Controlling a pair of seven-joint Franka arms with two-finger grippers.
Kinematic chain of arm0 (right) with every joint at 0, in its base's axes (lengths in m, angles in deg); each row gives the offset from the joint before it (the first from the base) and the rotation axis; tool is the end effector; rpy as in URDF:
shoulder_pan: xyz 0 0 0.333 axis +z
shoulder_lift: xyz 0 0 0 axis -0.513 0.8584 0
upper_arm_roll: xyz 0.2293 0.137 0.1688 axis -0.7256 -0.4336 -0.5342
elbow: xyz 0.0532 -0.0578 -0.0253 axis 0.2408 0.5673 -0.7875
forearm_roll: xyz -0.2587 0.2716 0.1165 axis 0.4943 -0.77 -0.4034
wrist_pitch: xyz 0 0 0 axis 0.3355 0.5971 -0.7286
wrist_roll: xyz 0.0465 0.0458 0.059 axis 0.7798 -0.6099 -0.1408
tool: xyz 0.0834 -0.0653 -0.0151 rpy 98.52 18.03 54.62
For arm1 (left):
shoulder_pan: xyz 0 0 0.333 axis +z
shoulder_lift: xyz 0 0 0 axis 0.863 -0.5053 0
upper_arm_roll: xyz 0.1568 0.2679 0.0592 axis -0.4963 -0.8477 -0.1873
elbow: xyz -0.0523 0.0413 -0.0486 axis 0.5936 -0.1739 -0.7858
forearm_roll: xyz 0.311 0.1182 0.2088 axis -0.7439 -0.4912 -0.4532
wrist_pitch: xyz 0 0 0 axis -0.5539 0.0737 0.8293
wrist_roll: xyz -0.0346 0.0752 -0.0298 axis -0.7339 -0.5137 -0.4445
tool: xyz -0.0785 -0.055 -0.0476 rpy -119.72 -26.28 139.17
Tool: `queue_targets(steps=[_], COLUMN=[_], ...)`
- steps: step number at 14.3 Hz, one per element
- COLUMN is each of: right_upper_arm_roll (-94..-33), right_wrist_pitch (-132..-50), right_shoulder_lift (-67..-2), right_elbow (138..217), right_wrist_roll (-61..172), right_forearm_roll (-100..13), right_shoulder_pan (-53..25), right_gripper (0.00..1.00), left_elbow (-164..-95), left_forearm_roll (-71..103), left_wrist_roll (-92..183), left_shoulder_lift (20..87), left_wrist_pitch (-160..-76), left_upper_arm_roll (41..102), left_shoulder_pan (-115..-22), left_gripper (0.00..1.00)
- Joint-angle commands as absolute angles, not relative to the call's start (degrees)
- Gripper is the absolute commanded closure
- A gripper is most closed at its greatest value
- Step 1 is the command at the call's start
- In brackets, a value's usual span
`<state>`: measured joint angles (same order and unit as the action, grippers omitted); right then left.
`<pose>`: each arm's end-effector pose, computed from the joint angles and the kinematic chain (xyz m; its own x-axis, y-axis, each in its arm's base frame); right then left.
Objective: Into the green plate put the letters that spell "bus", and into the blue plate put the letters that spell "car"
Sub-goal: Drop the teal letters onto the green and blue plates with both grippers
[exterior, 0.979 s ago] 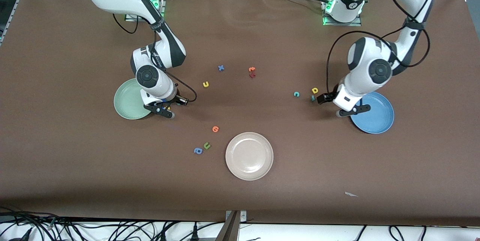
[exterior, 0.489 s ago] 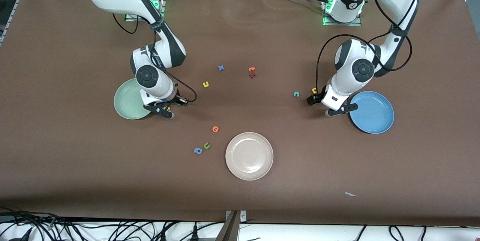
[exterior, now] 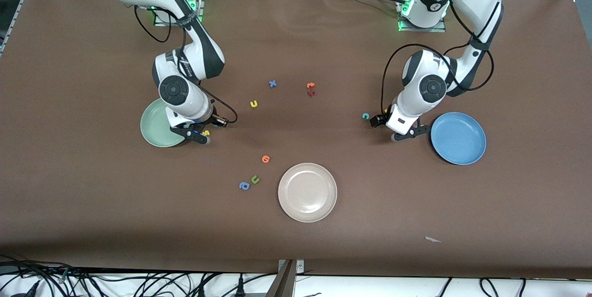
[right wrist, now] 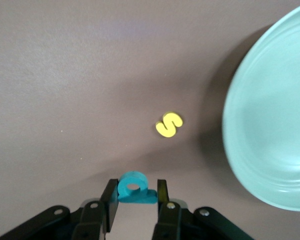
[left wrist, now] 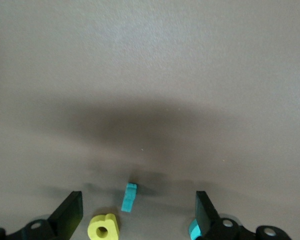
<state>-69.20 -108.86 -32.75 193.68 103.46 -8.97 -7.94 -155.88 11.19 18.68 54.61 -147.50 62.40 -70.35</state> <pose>0.5456 0.2372 0.2292 0.9278 -0.3580 -0.1050 -0.3540 -0.9336 0.0550 0.5108 -0.1872 0.1789 0.9453 0.2990 -0.1308 0.3064 -0.9510 0.0406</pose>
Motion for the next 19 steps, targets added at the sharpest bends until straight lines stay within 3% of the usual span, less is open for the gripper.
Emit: queue_targets(steps=[1, 5, 7, 8, 9, 10, 14, 19], right_upper_arm_roll=[-65.37, -59.65, -59.55, -59.55, -59.73, -60.25, -65.77, -67.02], right_wrist_pitch=[-103.06, -102.60, -103.30, -103.13, -102.69, -102.60, -103.22, -112.00], right_shoulder_lift=[-35.47, -34.42, -32.66, -32.75, -33.01, -33.10, -33.19, -29.58], right_elbow=[193.61, 194.05, 194.05, 193.97, 193.79, 193.70, 192.56, 192.47], right_wrist_roll=[97.16, 87.29, 87.11, 87.28, 87.81, 88.16, 96.21, 99.41], right_forearm_roll=[-8.90, -9.25, -9.34, -9.51, -9.78, -9.87, -11.80, -11.80], right_shoulder_pan=[-7.92, -8.62, -9.85, -10.03, -10.03, -9.86, -9.42, -7.93], right_gripper=[0.66, 0.65, 0.54, 0.30, 0.21, 0.24, 0.33, 0.38], left_elbow=[-156.76, -156.84, -156.76, -156.76, -156.76, -156.76, -156.76, -156.76], left_forearm_roll=[9.48, 9.39, 9.39, 9.48, 9.39, 9.48, 9.48, 9.48], left_wrist_roll=[16.33, 16.23, 15.88, 14.92, 14.31, 13.78, 13.42, 12.11], left_shoulder_lift=[54.34, 53.72, 53.63, 53.63, 53.54, 53.54, 53.54, 53.63], left_wrist_pitch=[-148.19, -148.19, -148.19, -148.19, -148.19, -148.19, -148.19, -148.19], left_upper_arm_roll=[61.91, 61.91, 62.00, 62.00, 62.00, 62.09, 62.09, 62.09], left_shoulder_pan=[-70.81, -70.81, -70.81, -70.81, -70.81, -70.81, -70.81, -70.90], left_gripper=[0.01, 0.15, 0.22, 0.25, 0.29, 0.30, 0.50, 0.89])
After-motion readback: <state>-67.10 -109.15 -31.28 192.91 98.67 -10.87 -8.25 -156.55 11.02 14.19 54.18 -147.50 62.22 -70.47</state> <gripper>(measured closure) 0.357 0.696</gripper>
